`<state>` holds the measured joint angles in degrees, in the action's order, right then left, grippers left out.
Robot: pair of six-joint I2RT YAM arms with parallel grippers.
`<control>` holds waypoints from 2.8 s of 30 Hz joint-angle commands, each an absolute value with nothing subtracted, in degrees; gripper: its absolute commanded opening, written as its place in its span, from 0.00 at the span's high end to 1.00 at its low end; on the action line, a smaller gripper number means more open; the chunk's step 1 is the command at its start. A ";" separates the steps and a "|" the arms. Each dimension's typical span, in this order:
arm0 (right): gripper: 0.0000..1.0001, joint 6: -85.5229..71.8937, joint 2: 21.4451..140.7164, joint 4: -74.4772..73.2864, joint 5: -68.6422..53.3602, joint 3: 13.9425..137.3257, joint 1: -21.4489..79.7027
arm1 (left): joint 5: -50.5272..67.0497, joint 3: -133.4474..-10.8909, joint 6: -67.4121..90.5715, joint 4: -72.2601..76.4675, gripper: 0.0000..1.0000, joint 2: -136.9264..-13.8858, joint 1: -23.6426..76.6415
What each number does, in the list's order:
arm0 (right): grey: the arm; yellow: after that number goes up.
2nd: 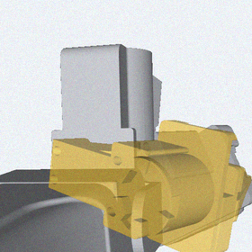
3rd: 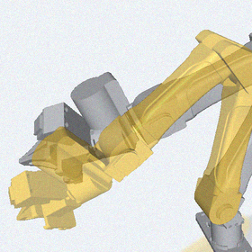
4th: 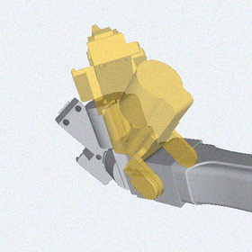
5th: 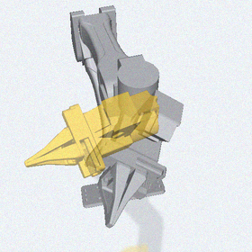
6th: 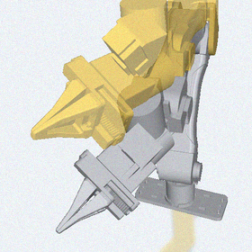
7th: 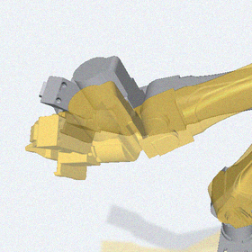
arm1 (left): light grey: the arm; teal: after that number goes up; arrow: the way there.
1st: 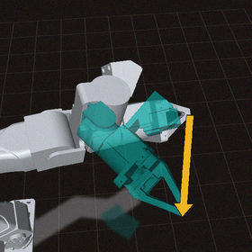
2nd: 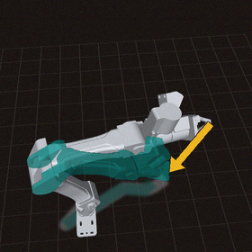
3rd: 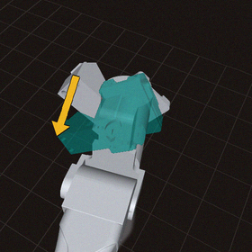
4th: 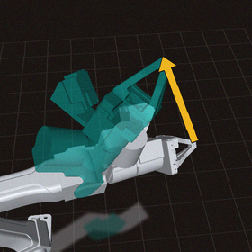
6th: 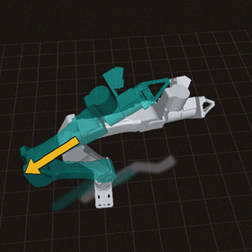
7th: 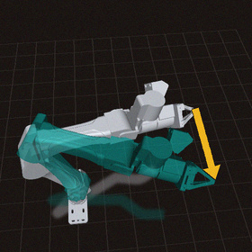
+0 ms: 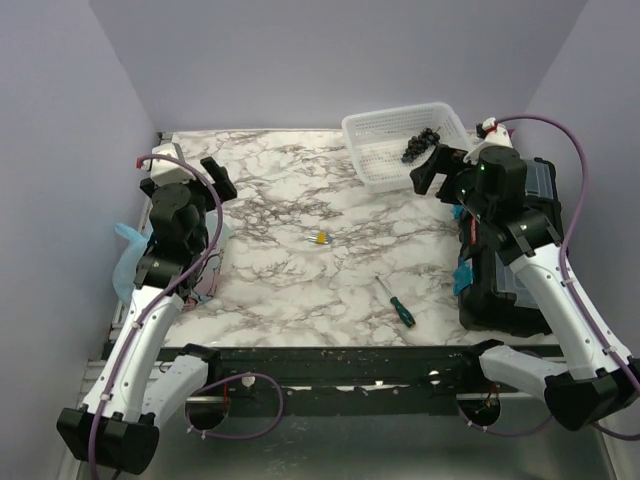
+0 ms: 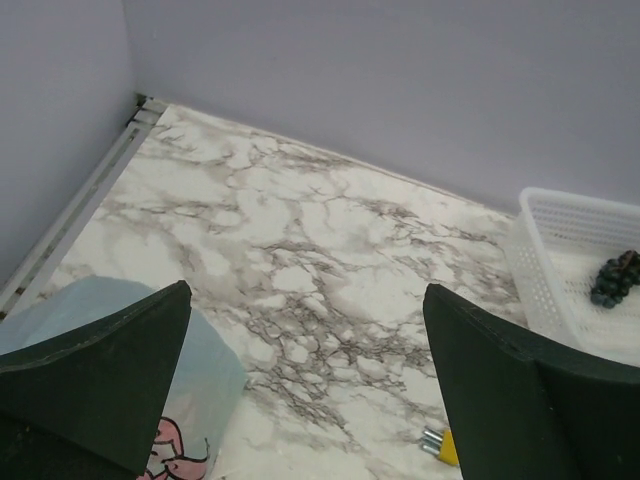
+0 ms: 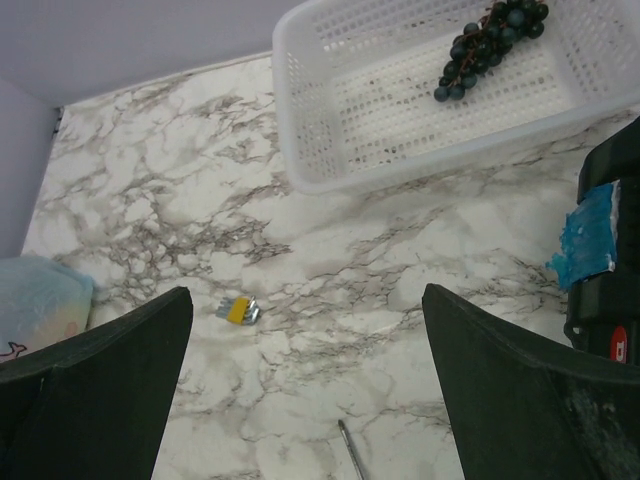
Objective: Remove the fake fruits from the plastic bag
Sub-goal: Move the plastic bag to the center of the board.
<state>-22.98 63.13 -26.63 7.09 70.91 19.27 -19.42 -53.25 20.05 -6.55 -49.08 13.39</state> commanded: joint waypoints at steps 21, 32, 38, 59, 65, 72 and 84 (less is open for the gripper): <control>0.00 -26.46 67.00 -26.17 -1.91 71.10 19.07 | -32.02 -61.08 64.56 -38.80 0.01 -67.69 -8.27; 0.00 -26.32 75.50 -15.69 -12.07 70.00 26.04 | -30.80 -60.08 56.11 -32.69 0.03 -70.09 -10.90; 0.00 -28.77 86.59 -3.38 -10.86 73.80 39.22 | -31.72 -60.96 56.56 -33.84 0.02 -68.10 -11.15; 0.00 -48.06 127.00 5.25 7.00 99.14 65.02 | -23.55 -57.31 32.56 -18.26 0.01 -55.21 -4.94; 0.02 -47.77 132.26 3.45 5.50 103.77 66.55 | -21.61 -57.56 33.04 -18.64 0.01 -54.86 -4.87; 0.16 -47.55 137.24 0.13 4.52 111.31 66.55 | -20.57 -56.87 33.50 -18.32 0.01 -53.80 -4.53; 0.94 -43.71 133.16 3.20 1.20 105.15 66.52 | -15.88 -56.58 32.33 -17.92 0.01 -52.80 -4.31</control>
